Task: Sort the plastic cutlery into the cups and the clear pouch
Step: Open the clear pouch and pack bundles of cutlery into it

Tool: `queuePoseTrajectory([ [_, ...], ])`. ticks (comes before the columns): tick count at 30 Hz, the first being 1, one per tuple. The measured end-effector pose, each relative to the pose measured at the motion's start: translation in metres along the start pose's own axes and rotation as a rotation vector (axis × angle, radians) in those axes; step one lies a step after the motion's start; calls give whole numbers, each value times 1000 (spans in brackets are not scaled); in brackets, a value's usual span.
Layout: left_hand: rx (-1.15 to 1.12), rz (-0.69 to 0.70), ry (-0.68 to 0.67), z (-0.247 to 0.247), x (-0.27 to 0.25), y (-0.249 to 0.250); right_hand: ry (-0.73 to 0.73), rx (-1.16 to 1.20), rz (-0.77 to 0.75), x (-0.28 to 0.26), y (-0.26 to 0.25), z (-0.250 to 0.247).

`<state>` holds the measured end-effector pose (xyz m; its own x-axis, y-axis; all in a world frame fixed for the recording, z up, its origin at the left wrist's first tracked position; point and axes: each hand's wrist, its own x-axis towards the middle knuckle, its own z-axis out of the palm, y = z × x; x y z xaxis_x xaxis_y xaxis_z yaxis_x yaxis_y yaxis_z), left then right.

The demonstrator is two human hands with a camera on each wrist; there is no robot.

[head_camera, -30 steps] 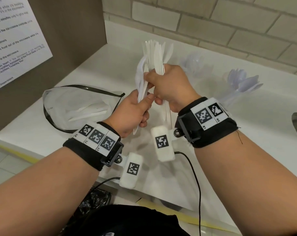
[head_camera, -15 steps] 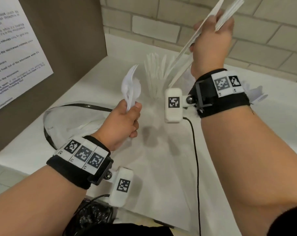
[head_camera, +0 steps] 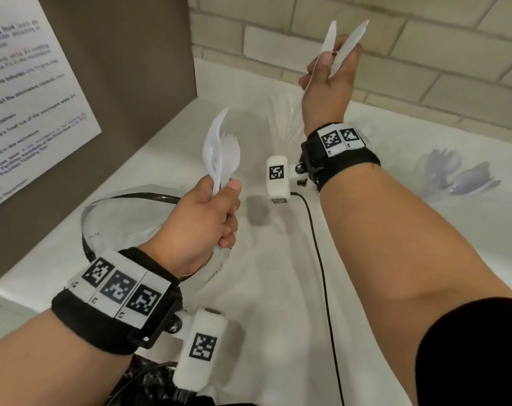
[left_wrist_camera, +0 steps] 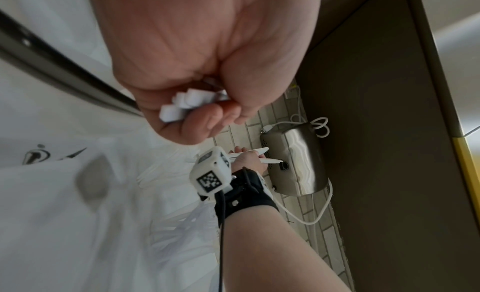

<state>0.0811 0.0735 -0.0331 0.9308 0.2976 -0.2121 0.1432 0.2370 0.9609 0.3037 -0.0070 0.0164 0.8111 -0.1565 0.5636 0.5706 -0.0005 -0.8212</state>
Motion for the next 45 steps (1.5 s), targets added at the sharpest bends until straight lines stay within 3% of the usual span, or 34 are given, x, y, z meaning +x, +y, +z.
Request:
queuePoseTrajectory([
  [7,4,-11,-10,1,1,-3,141,102,-104,27,-4,-1],
  [11,5,-19,-10,3,2,-3,-2,-4,-47,10,22,6],
  [17,-1,-17,-9,4,5,-2,-226,-205,290,1,60,6],
  [25,-6,-30,-43,15,4,-4,-564,-718,402,3,54,11],
  [27,-6,-30,-44,17,3,-3,-588,-763,393,2,52,11],
  [33,-14,-34,-45,21,2,-4,-456,-590,380,4,37,1],
  [39,-88,-46,-106,32,4,-8,-354,-497,233,-10,-6,-28],
  [43,-296,-105,-293,42,6,-12,-604,-231,511,-46,-49,-66],
  [45,-282,-116,-374,49,7,-15,-746,-245,536,-61,-62,-88],
])
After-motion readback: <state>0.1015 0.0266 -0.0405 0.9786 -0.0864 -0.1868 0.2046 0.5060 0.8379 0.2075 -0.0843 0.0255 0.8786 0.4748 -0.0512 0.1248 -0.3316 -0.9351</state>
